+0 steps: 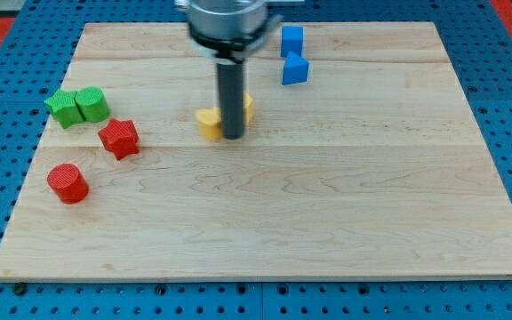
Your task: Point your arm closer to blue cube
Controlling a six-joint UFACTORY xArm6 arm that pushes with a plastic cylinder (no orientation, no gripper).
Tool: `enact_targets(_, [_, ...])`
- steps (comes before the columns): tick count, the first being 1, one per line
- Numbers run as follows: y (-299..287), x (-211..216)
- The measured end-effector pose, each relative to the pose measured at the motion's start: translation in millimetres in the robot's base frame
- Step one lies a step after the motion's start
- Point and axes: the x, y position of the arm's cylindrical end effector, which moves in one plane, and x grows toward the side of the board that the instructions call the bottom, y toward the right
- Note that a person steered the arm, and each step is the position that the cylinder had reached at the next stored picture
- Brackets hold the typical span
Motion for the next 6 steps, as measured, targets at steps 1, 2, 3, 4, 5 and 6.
enact_targets(1, [-24.9,-2.4])
enact_targets(2, [-24.9,-5.0])
enact_targets(3, [35.9,24.0])
enact_targets(4, [126.1,-23.4])
enact_targets(5, [227.2,-110.3])
enact_targets(6, [292.1,-199.0])
